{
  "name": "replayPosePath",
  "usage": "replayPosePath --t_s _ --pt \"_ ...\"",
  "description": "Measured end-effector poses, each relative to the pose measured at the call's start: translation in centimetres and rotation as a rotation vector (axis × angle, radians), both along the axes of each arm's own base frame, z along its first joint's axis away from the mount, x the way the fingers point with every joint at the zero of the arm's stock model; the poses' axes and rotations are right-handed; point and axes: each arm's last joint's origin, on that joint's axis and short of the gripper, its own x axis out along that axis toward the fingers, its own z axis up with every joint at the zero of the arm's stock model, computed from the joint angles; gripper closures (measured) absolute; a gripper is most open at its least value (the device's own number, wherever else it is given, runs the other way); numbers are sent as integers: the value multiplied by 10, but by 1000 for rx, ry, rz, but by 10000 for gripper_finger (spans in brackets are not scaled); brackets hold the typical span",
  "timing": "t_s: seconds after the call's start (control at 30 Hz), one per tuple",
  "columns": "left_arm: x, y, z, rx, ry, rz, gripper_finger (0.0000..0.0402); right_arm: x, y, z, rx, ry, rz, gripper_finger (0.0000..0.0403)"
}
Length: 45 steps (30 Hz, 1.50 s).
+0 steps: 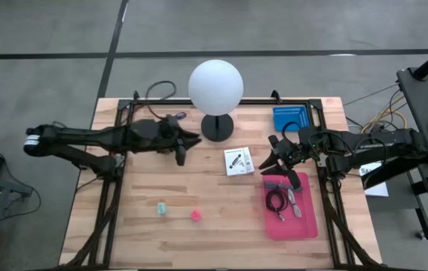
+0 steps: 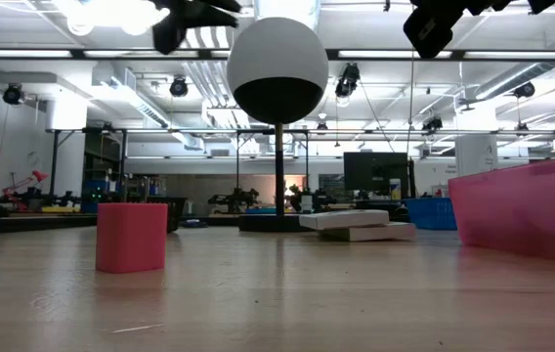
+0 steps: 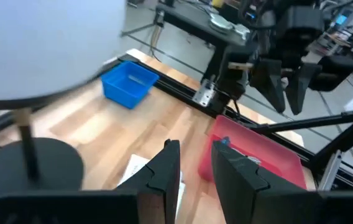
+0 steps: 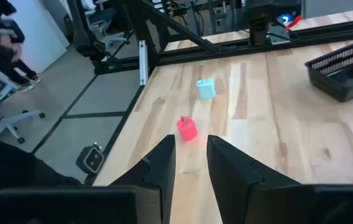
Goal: Pick and place items into bin
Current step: Put the purple charger cable into the pink bin
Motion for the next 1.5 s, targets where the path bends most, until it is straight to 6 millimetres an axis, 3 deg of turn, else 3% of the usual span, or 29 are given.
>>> replayPosePath --t_s 0.2,0.37,0.6,0.77,1.0,1.1,1.2,1.37,1.5 --pt "-24 6 12 162 21 187 326 0 0 -1 -3 5 0 321" --pt "-26 12 12 267 70 372 326 0 0 -2 -4 15 -3 321" --pt "-14 30 -5 237 158 454 326 0 -1 -2 -10 19 -25 321" --pt "-19 53 -18 143 244 565 326 0 -1 -3 -6 25 -27 321" --pt "-30 84 -19 63 261 409 326 -1 -1 -3 35 40 -41 321" --pt "-37 102 -21 23 266 436 326 0 -1 -3 41 42 -49 321" --pt "-48 120 -23 -42 256 492 326 0 -2 -1 46 44 -106 321" --pt "-62 153 -30 -192 217 385 326 1 -5 2 35 33 -219 321" --pt "-62 174 -43 -244 254 360 326 1 -8 6 12 17 -319 321"
